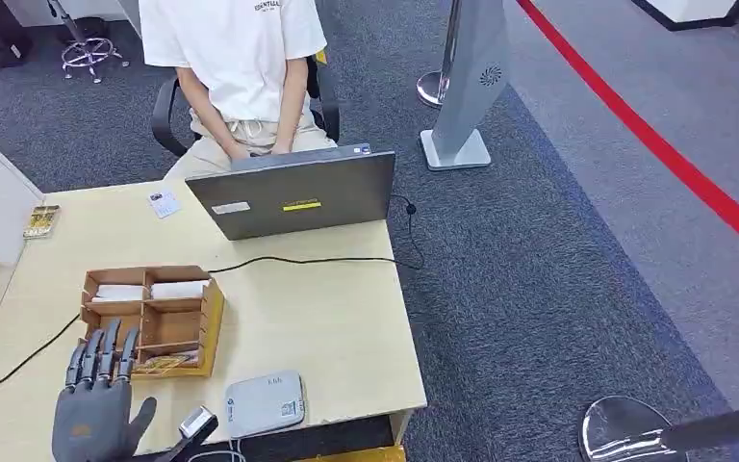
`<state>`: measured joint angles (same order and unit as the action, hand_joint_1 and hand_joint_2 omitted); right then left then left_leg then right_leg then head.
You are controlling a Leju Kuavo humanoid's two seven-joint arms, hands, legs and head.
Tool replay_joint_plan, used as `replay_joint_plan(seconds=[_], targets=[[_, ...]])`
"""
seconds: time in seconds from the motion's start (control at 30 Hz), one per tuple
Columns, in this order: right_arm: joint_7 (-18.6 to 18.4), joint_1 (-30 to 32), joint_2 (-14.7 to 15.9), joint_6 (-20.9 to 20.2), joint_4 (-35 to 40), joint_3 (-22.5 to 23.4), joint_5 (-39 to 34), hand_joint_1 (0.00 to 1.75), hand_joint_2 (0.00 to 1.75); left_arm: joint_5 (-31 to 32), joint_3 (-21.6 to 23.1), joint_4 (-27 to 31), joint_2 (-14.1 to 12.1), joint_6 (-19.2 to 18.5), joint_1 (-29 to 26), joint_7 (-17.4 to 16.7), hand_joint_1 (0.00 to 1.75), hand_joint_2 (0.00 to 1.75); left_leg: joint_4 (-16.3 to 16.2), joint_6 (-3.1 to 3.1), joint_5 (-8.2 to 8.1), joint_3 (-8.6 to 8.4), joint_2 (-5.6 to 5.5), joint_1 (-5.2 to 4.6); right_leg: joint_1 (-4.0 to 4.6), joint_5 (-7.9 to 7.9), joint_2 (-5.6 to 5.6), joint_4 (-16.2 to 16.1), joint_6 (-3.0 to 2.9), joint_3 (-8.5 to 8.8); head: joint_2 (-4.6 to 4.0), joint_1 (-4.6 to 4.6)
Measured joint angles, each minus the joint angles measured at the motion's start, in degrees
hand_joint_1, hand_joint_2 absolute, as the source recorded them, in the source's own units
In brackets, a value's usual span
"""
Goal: Pass the card to the sensor for recognition and then transmit it.
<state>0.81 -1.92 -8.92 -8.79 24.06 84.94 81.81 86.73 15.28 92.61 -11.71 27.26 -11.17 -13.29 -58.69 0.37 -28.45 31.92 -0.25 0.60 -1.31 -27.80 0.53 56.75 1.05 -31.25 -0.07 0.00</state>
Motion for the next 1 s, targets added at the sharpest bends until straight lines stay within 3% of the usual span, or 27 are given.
replay_joint_plan(seconds=[0.3, 0.83, 0.87, 0.9, 1.0], targets=[[0.0, -0.1, 0.0, 0.9, -1.1, -0.2, 0.8, 0.0, 1.75, 1.1, -0.2, -4.1, 1.9, 0.2, 3.3, 1.0, 0.0, 1.75, 0.0, 0.0, 0.0, 0.01, 0.0, 0.0, 0.0, 0.0, 0.0, 0.0, 0.0, 0.0, 0.0, -0.04], [0.0, -0.1, 0.0, 1.0, -2.0, -0.2, 0.7, 0.0, 1.75, 1.5, -0.3, -6.9, 2.6, 0.4, 4.4, 1.3, 0.0, 1.75, 0.0, 0.0, 0.0, 0.0, 0.0, 0.0, 0.0, 0.0, 0.0, 0.0, 0.0, -0.01, 0.0, -0.02], [0.0, -0.1, 0.0, 1.0, -2.0, -0.2, 0.7, 0.0, 1.75, 1.5, -0.4, -7.0, 2.6, 0.4, 4.4, 1.3, 0.54, 1.75, 0.0, 0.0, 0.0, 0.0, 0.01, 0.0, 0.0, 0.0, 0.01, 0.0, 0.0, -0.01, 0.0, -0.02], [0.0, -0.1, 0.0, 1.0, -2.0, -0.2, 0.7, 0.0, 1.75, 1.5, -0.4, -7.1, 2.7, 0.4, 4.4, 1.3, 1.75, 1.75, 0.0, 0.0, 0.0, 0.0, 0.01, 0.0, 0.0, 0.0, 0.01, 0.0, 0.0, -0.01, 0.0, -0.02], [0.0, -0.1, 0.0, 1.0, -2.1, -0.2, 0.7, 0.0, 1.75, 1.5, -0.6, -7.4, 2.8, 0.4, 4.4, 1.3, 1.75, 1.75, 0.0, 0.0, 0.0, 0.0, 0.0, 0.0, 0.0, 0.0, 0.01, 0.0, 0.0, -0.01, 0.0, -0.02]])
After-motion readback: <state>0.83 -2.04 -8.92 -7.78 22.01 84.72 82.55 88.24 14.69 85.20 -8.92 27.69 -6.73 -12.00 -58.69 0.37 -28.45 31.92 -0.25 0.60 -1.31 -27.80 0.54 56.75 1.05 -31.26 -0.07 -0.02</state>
